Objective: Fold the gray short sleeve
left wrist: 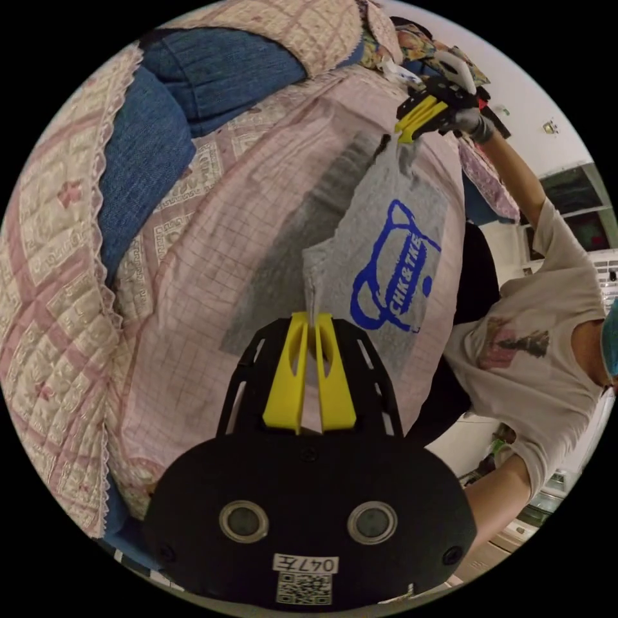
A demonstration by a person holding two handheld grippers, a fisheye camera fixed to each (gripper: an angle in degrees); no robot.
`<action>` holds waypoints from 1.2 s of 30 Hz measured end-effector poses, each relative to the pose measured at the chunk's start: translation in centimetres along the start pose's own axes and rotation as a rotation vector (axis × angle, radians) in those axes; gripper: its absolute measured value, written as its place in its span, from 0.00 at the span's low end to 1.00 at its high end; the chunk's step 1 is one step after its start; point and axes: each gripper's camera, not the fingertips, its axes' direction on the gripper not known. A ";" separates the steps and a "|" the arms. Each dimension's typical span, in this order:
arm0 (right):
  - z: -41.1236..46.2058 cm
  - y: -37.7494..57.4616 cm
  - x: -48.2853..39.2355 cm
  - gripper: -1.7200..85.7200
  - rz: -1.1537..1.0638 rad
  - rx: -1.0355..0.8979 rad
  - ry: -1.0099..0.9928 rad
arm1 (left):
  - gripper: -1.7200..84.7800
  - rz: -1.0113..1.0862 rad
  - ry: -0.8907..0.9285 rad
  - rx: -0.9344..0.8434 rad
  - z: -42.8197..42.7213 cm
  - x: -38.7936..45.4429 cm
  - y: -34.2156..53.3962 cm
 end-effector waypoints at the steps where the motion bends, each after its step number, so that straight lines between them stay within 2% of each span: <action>1: 1.1 0.0 1.3 0.02 0.009 -0.004 -0.009 | 0.03 -0.009 0.010 0.002 0.9 -0.7 0.1; 3: 2.4 0.1 3.1 0.03 0.039 0.004 -0.020 | 0.08 -0.061 0.022 -0.008 4.6 -3.1 0.9; 5: 3.0 1.1 4.6 0.05 0.119 0.075 0.059 | 0.11 -0.116 0.008 -0.007 7.2 -4.4 2.2; 7: 2.0 2.8 5.2 0.07 0.210 0.195 0.124 | 0.13 -0.148 0.027 0.047 8.7 -5.0 4.5; 11: -1.0 8.4 2.5 0.09 0.388 0.397 0.237 | 0.15 -0.325 -0.097 0.260 9.8 -4.1 13.9; 15: 0.1 11.5 -3.3 0.08 0.394 0.346 0.238 | 0.13 -0.588 -0.217 0.405 11.3 -1.6 25.8; 18: 2.0 13.2 -8.9 0.07 0.353 0.331 0.230 | 0.12 -0.593 -0.071 0.485 14.5 1.7 31.2; 21: 3.7 13.7 -13.6 0.06 0.319 0.337 0.242 | 0.12 -0.589 0.004 0.487 19.0 6.7 33.6; 25: 5.0 13.0 -18.3 0.06 0.288 0.310 0.367 | 0.13 -0.660 -0.063 0.530 24.7 15.2 37.3; 28: 5.9 12.5 -20.0 0.05 0.275 0.285 0.386 | 0.14 -0.812 -0.170 0.573 28.9 20.6 41.9; 31: 8.0 11.9 -20.0 0.05 0.321 0.159 0.379 | 0.14 -0.911 -0.124 0.682 33.0 24.3 46.2; 33: 7.5 11.9 -20.8 0.05 0.352 0.185 0.365 | 0.14 -0.924 -0.046 0.742 35.3 26.1 48.4; 36: 4.9 10.0 -25.7 0.05 0.304 0.308 0.454 | 0.14 -0.980 -0.038 0.798 36.3 27.6 51.8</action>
